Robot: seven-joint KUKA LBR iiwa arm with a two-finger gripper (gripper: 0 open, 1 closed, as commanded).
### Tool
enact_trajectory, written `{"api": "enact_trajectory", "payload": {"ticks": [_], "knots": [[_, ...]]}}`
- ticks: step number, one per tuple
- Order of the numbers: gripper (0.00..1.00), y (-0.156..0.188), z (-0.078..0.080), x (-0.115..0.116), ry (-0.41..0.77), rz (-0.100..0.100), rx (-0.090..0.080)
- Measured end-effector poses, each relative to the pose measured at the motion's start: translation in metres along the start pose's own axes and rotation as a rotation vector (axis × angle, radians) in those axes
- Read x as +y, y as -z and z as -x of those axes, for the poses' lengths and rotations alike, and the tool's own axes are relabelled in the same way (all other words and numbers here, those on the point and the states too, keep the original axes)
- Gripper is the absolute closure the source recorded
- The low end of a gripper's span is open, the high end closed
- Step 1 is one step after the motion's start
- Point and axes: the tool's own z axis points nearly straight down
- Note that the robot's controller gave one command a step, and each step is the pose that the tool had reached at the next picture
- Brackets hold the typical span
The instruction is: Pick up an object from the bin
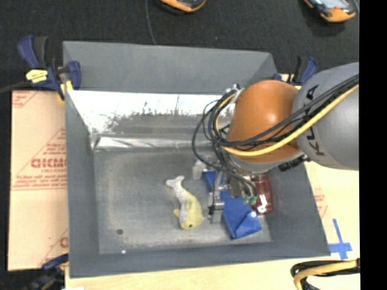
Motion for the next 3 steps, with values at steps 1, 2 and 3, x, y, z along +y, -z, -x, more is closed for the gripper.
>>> {"api": "enact_trajectory", "payload": {"ticks": [1,2,3], "knots": [[0.0,0.047,-0.011,-0.029,0.147,0.002,0.005],[0.0,0.011,-0.019,-0.027,0.171,0.001,-0.002],[0.0,-0.011,-0.031,-0.019,0.006,0.002,-0.001]]}}
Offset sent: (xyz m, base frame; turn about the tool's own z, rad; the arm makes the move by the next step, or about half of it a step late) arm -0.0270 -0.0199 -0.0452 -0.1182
